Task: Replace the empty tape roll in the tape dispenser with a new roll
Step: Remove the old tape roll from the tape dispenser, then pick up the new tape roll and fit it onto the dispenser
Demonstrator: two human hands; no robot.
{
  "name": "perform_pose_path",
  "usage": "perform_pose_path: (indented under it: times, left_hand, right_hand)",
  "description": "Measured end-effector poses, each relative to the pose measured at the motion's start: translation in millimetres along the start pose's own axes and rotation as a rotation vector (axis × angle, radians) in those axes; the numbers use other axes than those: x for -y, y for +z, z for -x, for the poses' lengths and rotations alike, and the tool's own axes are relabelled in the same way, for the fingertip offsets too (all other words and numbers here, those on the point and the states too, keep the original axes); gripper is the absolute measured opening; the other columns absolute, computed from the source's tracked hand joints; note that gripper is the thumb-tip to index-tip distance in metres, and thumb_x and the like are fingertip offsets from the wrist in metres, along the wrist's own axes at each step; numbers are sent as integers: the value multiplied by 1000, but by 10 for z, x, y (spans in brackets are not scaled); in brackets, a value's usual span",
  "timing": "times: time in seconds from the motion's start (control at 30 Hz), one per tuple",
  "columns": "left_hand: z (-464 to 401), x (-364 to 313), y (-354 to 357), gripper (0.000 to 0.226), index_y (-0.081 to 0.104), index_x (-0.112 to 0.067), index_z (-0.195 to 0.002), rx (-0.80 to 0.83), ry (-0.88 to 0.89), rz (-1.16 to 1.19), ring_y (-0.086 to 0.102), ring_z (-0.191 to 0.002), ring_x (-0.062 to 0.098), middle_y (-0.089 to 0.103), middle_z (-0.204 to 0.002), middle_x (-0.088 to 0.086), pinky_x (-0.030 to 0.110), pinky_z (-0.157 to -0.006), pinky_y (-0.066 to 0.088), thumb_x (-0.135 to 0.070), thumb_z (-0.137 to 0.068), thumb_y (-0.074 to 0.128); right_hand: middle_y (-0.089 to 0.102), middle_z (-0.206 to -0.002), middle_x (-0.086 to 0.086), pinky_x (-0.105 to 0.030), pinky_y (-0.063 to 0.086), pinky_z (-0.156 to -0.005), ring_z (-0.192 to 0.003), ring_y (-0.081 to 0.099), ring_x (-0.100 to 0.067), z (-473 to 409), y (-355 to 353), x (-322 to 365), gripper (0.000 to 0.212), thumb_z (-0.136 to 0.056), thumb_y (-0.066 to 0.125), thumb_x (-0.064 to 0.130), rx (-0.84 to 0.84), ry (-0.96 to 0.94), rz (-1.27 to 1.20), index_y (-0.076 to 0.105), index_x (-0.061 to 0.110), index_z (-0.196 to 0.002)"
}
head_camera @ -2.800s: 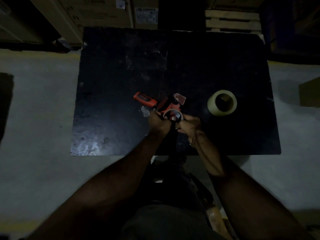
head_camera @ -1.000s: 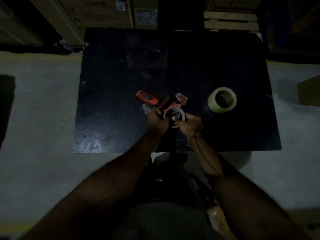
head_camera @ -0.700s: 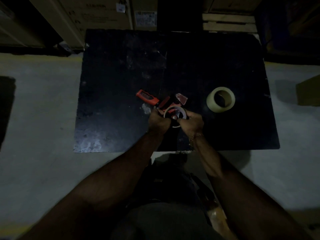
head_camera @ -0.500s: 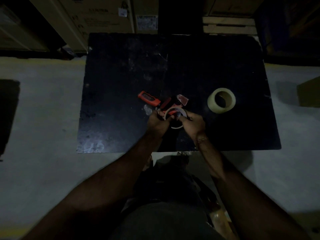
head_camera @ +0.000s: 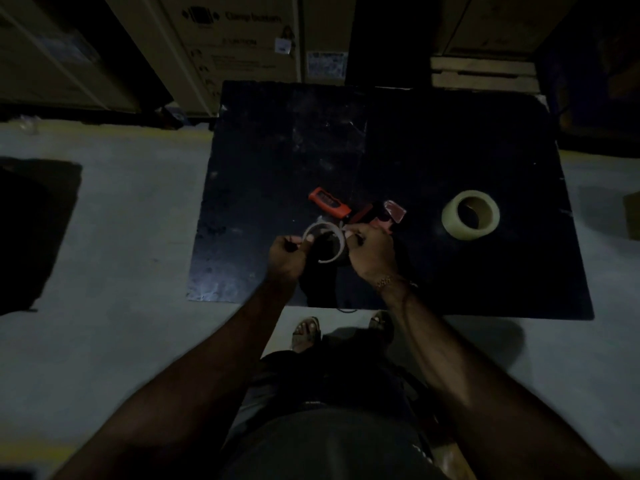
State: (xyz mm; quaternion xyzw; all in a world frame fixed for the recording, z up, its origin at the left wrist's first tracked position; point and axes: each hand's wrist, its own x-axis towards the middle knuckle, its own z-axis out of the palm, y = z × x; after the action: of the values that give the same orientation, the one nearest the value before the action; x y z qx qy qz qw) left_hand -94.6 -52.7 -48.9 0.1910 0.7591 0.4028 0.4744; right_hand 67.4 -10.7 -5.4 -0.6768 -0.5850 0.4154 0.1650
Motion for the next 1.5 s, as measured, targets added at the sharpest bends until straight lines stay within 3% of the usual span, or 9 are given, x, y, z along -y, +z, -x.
perform_pose_path:
  times: [0.07, 0.17, 0.37, 0.6, 0.93, 1.03, 1.13, 1.3, 1.5]
  left_hand:
    - [-59, 50, -131, 26, 69, -3, -95, -66, -21, -17, 64, -75, 14, 70, -88, 8, 20, -68, 55, -27, -96, 78]
    - [-131, 187, -340, 30, 68, -12, -77, -142, -27, -78, 66, -79, 22, 70, -84, 11, 33, -75, 54, -33, -95, 78]
    - [-74, 120, -486, 32, 76, 1, -100, -163, 15, -242, 68, -100, 35, 72, -102, 28, 32, -76, 37, -25, -107, 59]
    - [71, -76, -330, 43, 55, 7, -132, -403, 168, -219, 61, -127, 39, 63, -134, 25, 47, -108, 50, -8, -94, 68]
    - [299, -417, 165, 45, 55, -8, -139, -216, 405, -368, 66, -114, 32, 62, -134, 14, 47, -103, 55, -23, -96, 63]
    - [350, -459, 275, 38, 60, -10, -133, -166, 402, -440, 69, -109, 32, 65, -132, 13, 27, -97, 47, -17, -97, 67]
    - [383, -492, 432, 29, 63, -9, -124, -144, 397, -468, 67, -106, 36, 63, -126, 15, 44, -94, 56, -18, -96, 69]
    - [516, -669, 656, 20, 64, 0, -114, -162, 394, -475, 63, -107, 38, 63, -118, 22, 23, -81, 35, -10, -97, 67]
    - [241, -557, 966, 22, 64, -21, -105, -67, 438, -285, 69, -102, 32, 70, -108, 9, 54, -93, 58, -33, -90, 52]
  right_hand:
    - [73, -118, -15, -37, 56, -95, -110, 69, -30, 20, 67, 18, 25, -100, 60, 21, 7, -27, 21, 76, 11, -116]
    - [73, -119, -13, -39, 57, -97, -110, 69, -30, 36, 80, 3, 24, -99, 60, 20, 24, -46, 33, 76, 13, -116]
    - [73, -123, -9, -35, 55, -99, -114, 68, -27, 61, 23, -59, 27, -100, 58, 16, 11, -76, 60, 75, 13, -121]
    - [75, -115, -5, -40, 59, -93, -105, 70, -25, 63, -308, -299, 21, -97, 62, 18, -154, -66, 87, 78, 18, -110]
    - [62, -117, -30, -48, 54, -88, -105, 61, -50, -147, -1290, -992, 28, -89, 68, 5, -573, 13, 345, 71, -5, -115]
    - [59, -120, -27, -52, 52, -89, -111, 54, -49, -235, -1480, -1161, 38, -81, 74, 8, -515, -26, 548, 69, -3, -117]
    - [60, -131, -19, -50, 52, -96, -118, 53, -42, -366, -1646, -1217, 46, -84, 75, 18, -346, -8, 703, 67, 6, -127]
    - [67, -133, -6, -45, 56, -94, -126, 58, -34, -522, -1795, -1246, 38, -93, 71, 26, -130, 22, 745, 68, 20, -130]
    - [72, -125, -14, -43, 58, -87, -111, 69, -37, -543, -1981, -1180, 33, -98, 59, 12, -168, 78, 402, 71, 19, -128]
